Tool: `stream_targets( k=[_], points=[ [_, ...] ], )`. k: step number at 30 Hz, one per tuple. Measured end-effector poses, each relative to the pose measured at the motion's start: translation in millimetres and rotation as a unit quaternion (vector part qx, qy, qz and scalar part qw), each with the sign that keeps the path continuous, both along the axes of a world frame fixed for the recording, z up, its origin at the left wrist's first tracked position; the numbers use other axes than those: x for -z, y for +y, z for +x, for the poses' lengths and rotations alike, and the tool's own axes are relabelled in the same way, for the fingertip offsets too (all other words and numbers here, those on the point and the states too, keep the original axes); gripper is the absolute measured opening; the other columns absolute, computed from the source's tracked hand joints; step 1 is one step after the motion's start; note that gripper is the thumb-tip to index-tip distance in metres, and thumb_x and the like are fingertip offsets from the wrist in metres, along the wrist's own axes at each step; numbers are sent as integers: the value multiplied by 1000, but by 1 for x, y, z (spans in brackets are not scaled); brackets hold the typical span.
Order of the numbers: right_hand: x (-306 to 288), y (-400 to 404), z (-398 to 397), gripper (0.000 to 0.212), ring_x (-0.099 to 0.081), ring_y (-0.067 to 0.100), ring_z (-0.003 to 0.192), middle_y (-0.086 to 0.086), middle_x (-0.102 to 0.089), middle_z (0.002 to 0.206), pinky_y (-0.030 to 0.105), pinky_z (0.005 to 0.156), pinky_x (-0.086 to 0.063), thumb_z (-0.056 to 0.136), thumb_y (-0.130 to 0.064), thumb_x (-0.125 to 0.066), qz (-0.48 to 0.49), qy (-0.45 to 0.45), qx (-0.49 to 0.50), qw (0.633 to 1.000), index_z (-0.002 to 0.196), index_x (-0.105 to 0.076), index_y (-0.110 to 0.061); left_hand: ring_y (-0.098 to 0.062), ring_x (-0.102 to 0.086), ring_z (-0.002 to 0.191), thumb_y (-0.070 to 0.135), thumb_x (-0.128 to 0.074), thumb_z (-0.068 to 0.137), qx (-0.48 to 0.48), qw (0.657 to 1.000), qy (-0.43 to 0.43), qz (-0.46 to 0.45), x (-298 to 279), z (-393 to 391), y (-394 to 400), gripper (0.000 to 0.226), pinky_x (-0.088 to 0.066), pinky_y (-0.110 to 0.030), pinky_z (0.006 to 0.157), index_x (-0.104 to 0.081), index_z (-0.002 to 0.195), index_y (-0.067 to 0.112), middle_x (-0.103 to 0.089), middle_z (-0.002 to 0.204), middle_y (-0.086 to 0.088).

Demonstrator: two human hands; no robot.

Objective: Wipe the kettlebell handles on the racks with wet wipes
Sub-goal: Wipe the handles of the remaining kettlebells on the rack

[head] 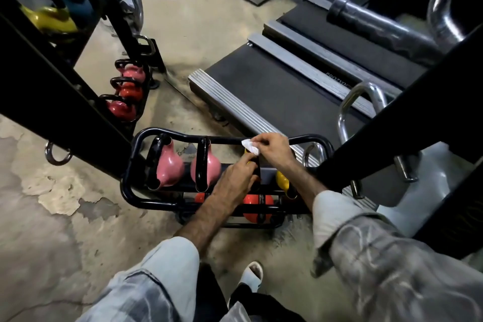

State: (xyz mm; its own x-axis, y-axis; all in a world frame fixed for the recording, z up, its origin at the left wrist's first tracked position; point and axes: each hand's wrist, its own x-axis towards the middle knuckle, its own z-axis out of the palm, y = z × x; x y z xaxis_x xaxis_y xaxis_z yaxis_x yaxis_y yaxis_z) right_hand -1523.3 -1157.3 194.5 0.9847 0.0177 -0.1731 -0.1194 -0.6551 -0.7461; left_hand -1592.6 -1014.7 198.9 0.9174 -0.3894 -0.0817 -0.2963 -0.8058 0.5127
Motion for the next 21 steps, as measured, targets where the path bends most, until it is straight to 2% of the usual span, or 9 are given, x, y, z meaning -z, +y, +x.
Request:
stream_targets(
  k=[4,7,9,12,14,17,19,21],
  points=[
    [10,1,-19,13,-65,5,83,-6,-74,89,18,76,-47,86,-23,-69,64,35,91,993,96,-76,-19,-28,-61,105,10,-65,83,-15,1000,7,4,-7,2,-5,44,-50,-39,90,-51,125,8,-45,136,-1],
    [32,2,-47,11,-68,14,87,-1,-75,93,33,79,-56,88,-24,-65,180,135,178,958,92,-75,-23,-28,-61,104,10,-66,81,-18,999,22,-25,-5,3,-8,46,-50,-40,91,-53,126,11,-46,133,0],
    [33,11,-47,20,-67,18,78,6,-73,89,32,64,-55,88,-13,-55,287,213,224,907,93,-74,-16,-25,-61,108,11,-67,82,-21,999,24,-17,-3,4,-7,47,-49,-35,95,-54,127,10,-45,137,2],
    [17,24,-38,28,-53,20,62,9,-55,71,23,47,-38,89,-2,-37,444,298,281,797,73,-59,-10,-22,-57,117,11,-69,82,-23,999,26,-10,-4,7,-6,49,-44,-31,103,-56,129,9,-45,140,0],
    [15,25,-35,31,-51,21,61,7,-52,69,20,42,-37,86,1,-32,492,306,289,762,73,-56,-13,-22,-56,118,12,-69,82,-28,999,32,-12,-6,8,-6,49,-43,-32,104,-56,129,9,-45,141,0],
    [14,21,-38,28,-54,15,54,4,-56,68,20,39,-38,88,0,-39,497,280,296,766,80,-62,-14,-24,-58,114,12,-68,83,-24,999,24,-5,-8,3,-10,49,-46,-36,101,-54,131,10,-43,140,1],
    [17,17,-45,18,-55,9,48,0,-59,65,19,41,-39,93,-9,-53,459,245,302,799,82,-65,-15,-24,-59,110,11,-66,83,-17,1000,9,-10,-8,-1,-11,46,-50,-39,95,-55,128,9,-45,137,1],
    [26,13,-49,6,-62,9,58,0,-70,73,23,50,-47,90,-21,-67,405,198,302,840,89,-70,-16,-21,-55,112,11,-67,82,-5,1000,-21,-6,-7,-3,-10,41,-50,-37,93,-59,123,9,-49,132,-1]
  ],
)
